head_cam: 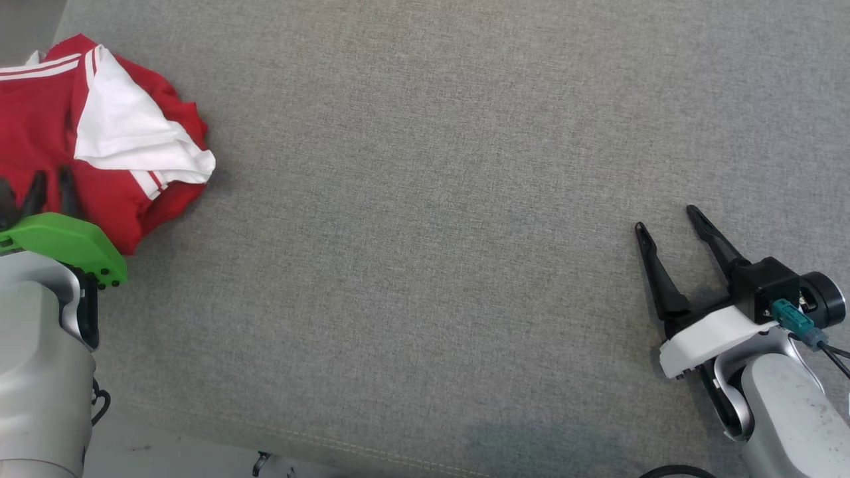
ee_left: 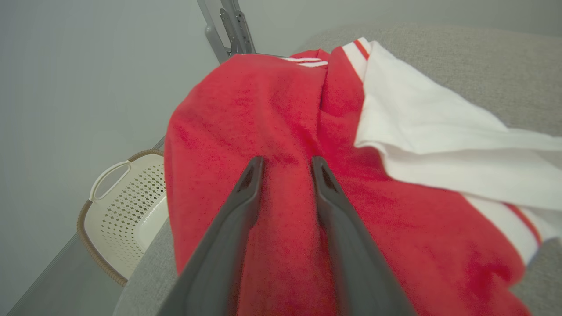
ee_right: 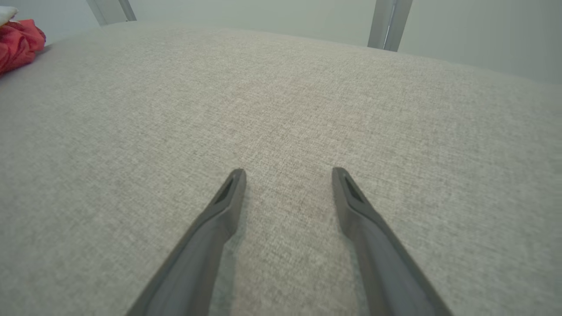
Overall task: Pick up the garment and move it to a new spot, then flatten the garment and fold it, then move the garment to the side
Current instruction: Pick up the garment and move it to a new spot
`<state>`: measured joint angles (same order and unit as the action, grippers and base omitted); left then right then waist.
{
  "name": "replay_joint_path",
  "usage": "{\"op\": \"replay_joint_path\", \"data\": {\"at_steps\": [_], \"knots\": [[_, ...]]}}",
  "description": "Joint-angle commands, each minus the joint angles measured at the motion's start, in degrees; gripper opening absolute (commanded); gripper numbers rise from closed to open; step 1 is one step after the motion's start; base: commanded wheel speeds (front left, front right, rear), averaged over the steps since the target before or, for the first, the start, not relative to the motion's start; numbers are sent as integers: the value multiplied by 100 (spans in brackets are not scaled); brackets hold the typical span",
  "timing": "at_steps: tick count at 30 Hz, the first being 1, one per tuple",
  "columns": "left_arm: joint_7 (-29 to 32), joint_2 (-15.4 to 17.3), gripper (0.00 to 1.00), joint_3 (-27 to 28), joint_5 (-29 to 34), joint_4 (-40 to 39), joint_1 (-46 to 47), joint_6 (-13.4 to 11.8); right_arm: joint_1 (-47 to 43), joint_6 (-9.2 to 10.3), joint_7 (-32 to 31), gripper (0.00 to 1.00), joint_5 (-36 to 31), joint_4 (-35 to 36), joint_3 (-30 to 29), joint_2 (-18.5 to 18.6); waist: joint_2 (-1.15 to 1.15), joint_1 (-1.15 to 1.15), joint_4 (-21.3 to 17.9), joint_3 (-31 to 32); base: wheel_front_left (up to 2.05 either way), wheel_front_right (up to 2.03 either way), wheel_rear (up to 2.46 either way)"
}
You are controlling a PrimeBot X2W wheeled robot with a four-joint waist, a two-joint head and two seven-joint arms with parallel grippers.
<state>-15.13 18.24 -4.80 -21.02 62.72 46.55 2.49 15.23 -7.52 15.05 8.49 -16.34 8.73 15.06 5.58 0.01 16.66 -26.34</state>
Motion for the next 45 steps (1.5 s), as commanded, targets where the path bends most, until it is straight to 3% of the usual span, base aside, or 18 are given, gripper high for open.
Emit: {"op": "replay_joint_path", "data": {"at_steps": [1,7,13,21,30,33,36,37,38,39,45], "knots": [[-1,52,0,27,62,-65,61,-50,-35,6,12,100,31,-29,-6,-31,1,-1,14,36,0,0,0],[-3,223,0,86,328,-917,162,-99,-98,6,12,100,60,-118,-2,-232,1,-1,24,301,0,0,0],[-2,309,0,-88,694,-1831,493,128,-175,6,13,100,114,-179,-45,-515,1,-1,-123,648,0,0,0],[-3,-155,0,-666,850,-2854,848,367,-365,6,13,100,154,-241,-149,-863,1,-1,-654,1014,0,0,0],[-3,-912,0,-1650,513,-3763,535,499,-470,7,13,100,178,-276,-315,-981,1,-1,-1385,1140,0,0,0],[-2,-1081,0,-2414,150,-4119,367,500,-425,7,12,100,197,-293,-302,-1023,1,-1,-1727,1119,0,0,0],[-2,-1007,0,-3226,-154,-4067,156,495,-397,7,12,100,214,-308,-317,-1057,1,-1,-2020,1083,0,0,0],[0,-1006,23,-3398,-258,-3943,63,495,-391,7,13,100,216,-310,-308,-1078,1,-1,-2104,1073,0,0,0],[-2,-1014,75,-3505,-331,-3866,-11,496,-381,7,12,100,223,-320,-294,-1093,1,-1,-2194,1061,0,0,0],[-3,-1042,100,-3556,-383,-3777,-93,496,-373,7,12,100,234,-318,-289,-1105,1,-1,-2263,1054,0,0,0],[-3,-1097,100,-3212,-440,-3274,-934,497,-461,7,13,100,239,-321,-328,-1132,1,-1,-2463,1129,0,0,0]]}}
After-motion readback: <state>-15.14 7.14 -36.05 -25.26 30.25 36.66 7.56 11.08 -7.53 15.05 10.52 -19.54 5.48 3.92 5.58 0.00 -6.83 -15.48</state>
